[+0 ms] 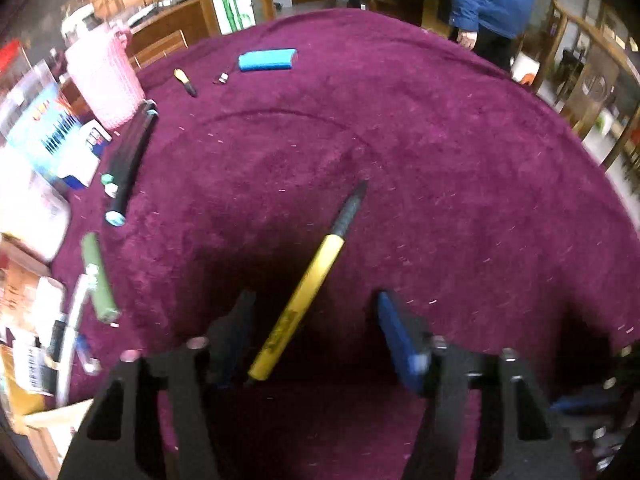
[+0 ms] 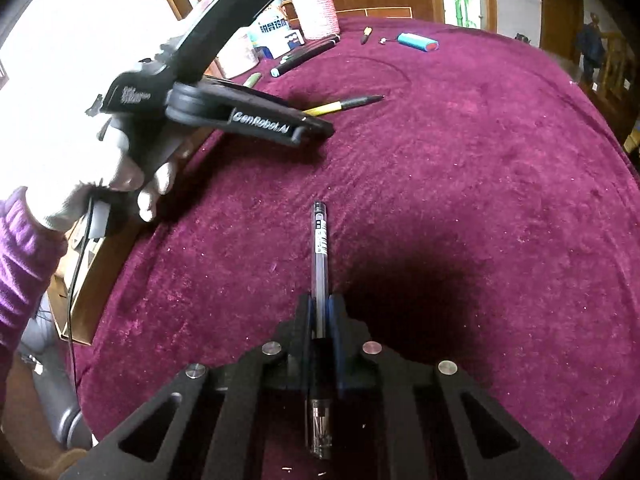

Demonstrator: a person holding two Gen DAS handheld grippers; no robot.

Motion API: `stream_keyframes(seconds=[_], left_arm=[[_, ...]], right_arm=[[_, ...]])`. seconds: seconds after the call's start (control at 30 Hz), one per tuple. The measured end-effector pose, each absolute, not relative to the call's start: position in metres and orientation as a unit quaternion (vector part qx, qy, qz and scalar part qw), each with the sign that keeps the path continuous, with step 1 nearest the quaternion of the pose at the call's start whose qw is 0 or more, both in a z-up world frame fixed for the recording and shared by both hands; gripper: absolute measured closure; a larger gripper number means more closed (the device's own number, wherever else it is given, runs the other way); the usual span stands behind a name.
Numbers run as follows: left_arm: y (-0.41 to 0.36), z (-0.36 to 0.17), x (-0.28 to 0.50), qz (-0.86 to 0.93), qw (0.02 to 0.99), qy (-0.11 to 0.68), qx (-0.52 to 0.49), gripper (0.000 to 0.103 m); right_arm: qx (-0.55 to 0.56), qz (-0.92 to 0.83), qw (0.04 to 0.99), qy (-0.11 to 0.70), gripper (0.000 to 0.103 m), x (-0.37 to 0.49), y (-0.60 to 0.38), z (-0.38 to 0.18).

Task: Organize rigid objects
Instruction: 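Grasp the yellow-and-black pen with the left tool, then carry both pens over the cardboard tray with both tools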

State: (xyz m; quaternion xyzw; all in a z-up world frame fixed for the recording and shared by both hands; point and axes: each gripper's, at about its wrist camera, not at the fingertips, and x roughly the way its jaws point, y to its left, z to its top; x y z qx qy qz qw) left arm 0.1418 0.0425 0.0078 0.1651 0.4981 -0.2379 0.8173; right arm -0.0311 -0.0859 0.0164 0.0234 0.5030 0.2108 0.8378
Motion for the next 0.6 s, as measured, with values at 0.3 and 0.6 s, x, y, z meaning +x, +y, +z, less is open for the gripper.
stream_keyframes(seconds=[0.3, 0.6], left_arm=[[0.05, 0.012, 0.122, -0.237, 0.82, 0.5, 0.146, 0.094], [0.089, 0.056, 0.065, -0.243, 0.849, 0.465, 0.07, 0.095]], right_arm=[[-0.016, 0.173, 0.853, 0.492, 0.093, -0.036, -0.067, 0.019], [0.046, 0.184, 0.849, 0.493, 0.094, -0.041, -0.081, 0.023]])
